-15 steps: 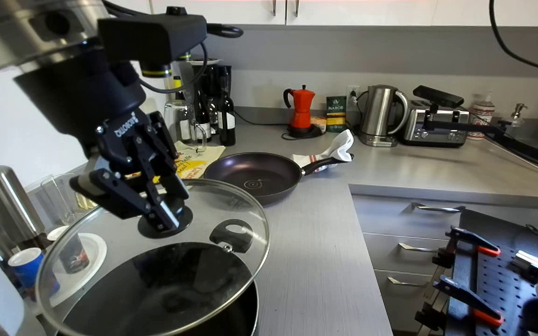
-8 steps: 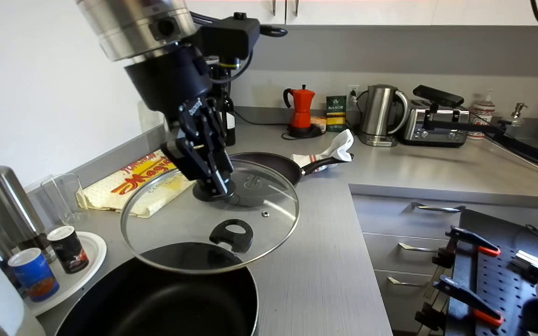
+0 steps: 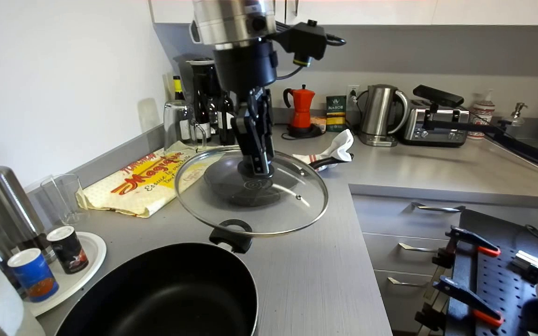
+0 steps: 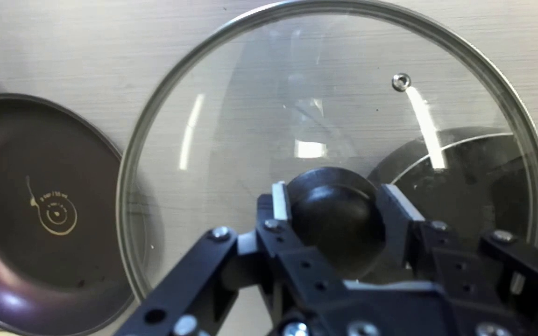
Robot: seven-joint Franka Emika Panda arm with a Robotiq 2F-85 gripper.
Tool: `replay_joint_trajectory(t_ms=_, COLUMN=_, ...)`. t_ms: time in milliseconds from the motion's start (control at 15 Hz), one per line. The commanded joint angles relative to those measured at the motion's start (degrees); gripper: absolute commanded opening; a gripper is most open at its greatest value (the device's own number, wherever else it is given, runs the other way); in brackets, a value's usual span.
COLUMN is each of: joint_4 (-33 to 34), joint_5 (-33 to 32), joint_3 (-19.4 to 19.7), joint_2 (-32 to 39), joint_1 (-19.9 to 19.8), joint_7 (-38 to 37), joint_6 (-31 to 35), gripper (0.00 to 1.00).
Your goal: Remove the lid from the black pot and place it on the counter to the right
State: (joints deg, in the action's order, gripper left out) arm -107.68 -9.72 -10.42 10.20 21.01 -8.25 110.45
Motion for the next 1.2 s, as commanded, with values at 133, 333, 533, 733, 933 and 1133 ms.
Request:
replay_joint_trajectory(t_ms=133, joint_4=-20.96, joint_5=6.06, joint_3=-0.25, joint_2=-15.41, joint_1=-5.9, joint_7=-0.03, joint_6=11.21, gripper=0.24)
replay_joint_trajectory(t_ms=333, joint_4=-31.3, joint_5=8.75, joint_3=0.32, joint_2=-21.07, joint_1=-7.99, joint_7=1.2, joint_6=17.38, gripper=0.24)
replay_joint_trajectory(t_ms=533, joint_4=-37.77, joint_5=9.1, joint_3=0.77, joint_2=-23.08, joint_1=-9.37, joint_7=1.7, joint_6=21.88, gripper=0.24)
replay_joint_trajectory(t_ms=733, joint_4=-40.31, joint_5=7.68, joint_3=1.28, joint_2=-21.29, joint_1=-11.0, joint_7=1.25, joint_6=25.94, gripper=0.24)
replay_joint_trajectory(t_ms=933, joint_4=-40.7, joint_5=7.23, joint_3=1.59, joint_2=-18.92, joint_1=-12.21, joint_7=1.19, joint_6=28.36, gripper=0.24)
replay_joint_trajectory(t_ms=1133, joint_4=-39.5, joint_5=6.88, joint_3=1.9, joint_2=-15.4, joint_1=-13.16, joint_7=1.29, joint_6=29.75, gripper=0.24)
